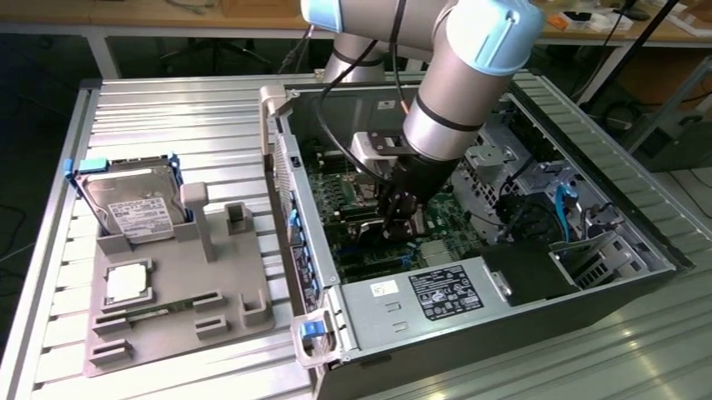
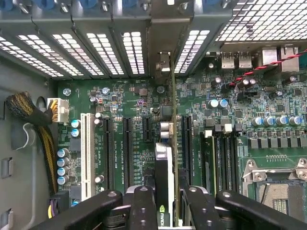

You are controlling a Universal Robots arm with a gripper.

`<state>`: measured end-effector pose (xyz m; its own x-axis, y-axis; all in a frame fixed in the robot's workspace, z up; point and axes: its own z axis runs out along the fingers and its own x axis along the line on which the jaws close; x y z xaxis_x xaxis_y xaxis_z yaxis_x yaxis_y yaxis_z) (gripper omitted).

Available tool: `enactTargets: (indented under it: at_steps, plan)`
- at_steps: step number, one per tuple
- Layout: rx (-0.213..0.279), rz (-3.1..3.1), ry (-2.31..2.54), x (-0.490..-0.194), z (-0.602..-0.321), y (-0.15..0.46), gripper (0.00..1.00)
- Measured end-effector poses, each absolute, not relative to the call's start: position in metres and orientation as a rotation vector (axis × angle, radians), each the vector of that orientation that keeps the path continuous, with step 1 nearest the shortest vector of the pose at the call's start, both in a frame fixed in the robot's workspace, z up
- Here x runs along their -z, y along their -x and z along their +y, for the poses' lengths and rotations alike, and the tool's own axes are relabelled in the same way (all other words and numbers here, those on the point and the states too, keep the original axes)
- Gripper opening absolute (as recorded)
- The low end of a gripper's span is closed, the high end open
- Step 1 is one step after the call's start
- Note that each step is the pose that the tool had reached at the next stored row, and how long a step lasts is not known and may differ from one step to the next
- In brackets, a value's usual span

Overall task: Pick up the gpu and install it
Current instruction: 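Insert the gpu into the slot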

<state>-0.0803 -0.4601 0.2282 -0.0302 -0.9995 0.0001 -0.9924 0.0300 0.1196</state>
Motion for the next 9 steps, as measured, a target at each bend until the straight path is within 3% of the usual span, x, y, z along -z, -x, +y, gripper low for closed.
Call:
enactTargets:
  at_steps: [2, 3, 5, 6, 7, 9]
  plan:
    - [0.131, -2.192, -2.128, -0.234, -0.46, 0.08, 0.27]
    - [0.132, -2.193, -2.128, -0.243, -0.46, 0.081, 0.49]
    - [0.131, -2.193, -2.128, -0.276, -0.46, 0.081, 0.82]
    - [0.131, -2.193, -2.128, -0.276, -0.46, 0.081, 0.8]
    - [0.131, -2.193, -2.128, -0.276, -0.46, 0.081, 0.49]
    - [0.131, -2.193, -2.127, -0.276, -0.46, 0.081, 0.11]
